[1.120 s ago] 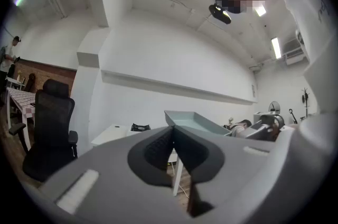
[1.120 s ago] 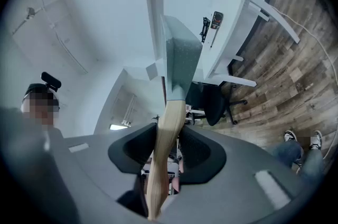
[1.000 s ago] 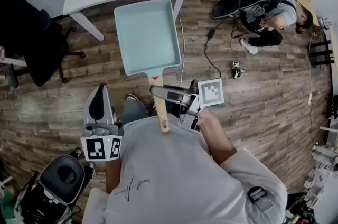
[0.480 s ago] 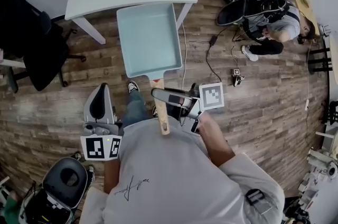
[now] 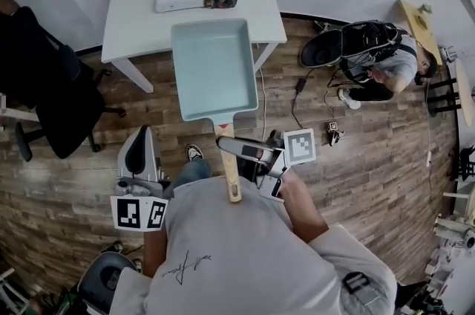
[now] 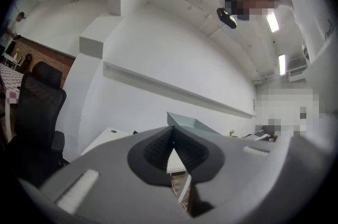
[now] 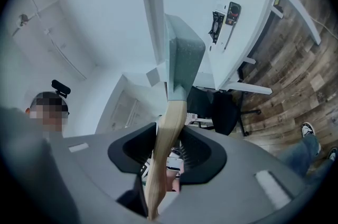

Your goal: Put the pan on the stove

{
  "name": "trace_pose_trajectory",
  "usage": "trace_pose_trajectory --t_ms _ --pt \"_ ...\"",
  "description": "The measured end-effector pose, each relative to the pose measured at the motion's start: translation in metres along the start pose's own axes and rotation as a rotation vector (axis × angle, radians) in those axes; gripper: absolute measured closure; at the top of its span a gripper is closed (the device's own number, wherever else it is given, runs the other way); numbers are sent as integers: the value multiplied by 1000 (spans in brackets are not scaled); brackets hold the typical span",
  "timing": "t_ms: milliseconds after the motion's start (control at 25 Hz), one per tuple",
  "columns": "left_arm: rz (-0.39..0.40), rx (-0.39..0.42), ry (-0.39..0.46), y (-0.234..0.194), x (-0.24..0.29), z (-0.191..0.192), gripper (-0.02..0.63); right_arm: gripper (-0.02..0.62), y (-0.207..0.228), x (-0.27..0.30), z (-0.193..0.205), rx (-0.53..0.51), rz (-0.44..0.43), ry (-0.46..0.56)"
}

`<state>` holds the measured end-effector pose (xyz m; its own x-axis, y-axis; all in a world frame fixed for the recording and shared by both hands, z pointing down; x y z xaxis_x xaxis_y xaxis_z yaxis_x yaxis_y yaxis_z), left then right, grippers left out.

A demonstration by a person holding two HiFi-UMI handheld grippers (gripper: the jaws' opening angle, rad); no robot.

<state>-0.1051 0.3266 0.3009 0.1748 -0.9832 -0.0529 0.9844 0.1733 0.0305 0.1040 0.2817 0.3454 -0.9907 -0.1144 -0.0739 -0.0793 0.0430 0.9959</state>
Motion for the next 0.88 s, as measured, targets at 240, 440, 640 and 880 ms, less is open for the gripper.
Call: trace_pose_trajectory --t_ms 240,440,640,880 --pt "55 21 15 -39 27 0 552 460 -7 41 -26 -22 -18 29" --pt "95 6 32 -62 39 -1 552 460 -7 65 -40 -19 -28 52" --pt "116 -11 34 -80 44 0 552 459 -2 82 -48 -2 -12 77" --pt "114 -27 46 -93 53 4 552 457 3 93 -62 10 -13 90"
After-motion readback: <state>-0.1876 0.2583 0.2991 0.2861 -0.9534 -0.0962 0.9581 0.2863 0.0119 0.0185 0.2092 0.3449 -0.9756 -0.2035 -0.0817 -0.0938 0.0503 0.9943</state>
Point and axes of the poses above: the fingertips, and each gripper's own axes: x forward along the fingers, y to its right, z out of its underside, the point moved 5 cm from there along -x, backward along the fingers, and after that the axes turned 13 degrees about x, right-handed, at the moved point
